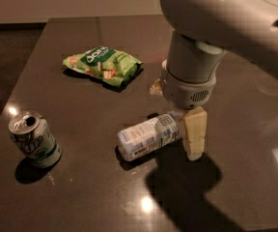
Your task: Place blue plastic bottle upright
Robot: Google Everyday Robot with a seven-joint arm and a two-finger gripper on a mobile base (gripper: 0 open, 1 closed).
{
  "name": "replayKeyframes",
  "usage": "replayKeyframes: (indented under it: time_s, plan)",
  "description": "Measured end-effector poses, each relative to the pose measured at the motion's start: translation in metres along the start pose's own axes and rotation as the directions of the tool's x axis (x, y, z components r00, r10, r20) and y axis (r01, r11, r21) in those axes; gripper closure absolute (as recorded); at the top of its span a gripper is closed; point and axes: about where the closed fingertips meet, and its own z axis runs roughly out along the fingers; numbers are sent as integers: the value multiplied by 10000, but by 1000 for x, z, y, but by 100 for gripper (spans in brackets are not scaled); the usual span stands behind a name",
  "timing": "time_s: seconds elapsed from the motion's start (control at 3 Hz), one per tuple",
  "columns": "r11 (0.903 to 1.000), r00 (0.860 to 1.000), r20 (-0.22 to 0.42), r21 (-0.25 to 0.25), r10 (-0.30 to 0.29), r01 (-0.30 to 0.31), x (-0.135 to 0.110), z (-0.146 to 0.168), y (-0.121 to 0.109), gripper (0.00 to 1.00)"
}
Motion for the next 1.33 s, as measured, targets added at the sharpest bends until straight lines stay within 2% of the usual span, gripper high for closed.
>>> replayKeyframes:
  time_s: [0.33,0.67,1.0,1.33]
  plan:
    - [9997,9996,225,-158,-183,186,-4,11,1,0]
    - [9988,9991,342,-412,-250,264,-5,21,0,18]
    - [9984,9991,373,-527,-186,205,-4,26,-2,42]
    - [9999,9999,109,-108,-102,103,1,18,-7,64]
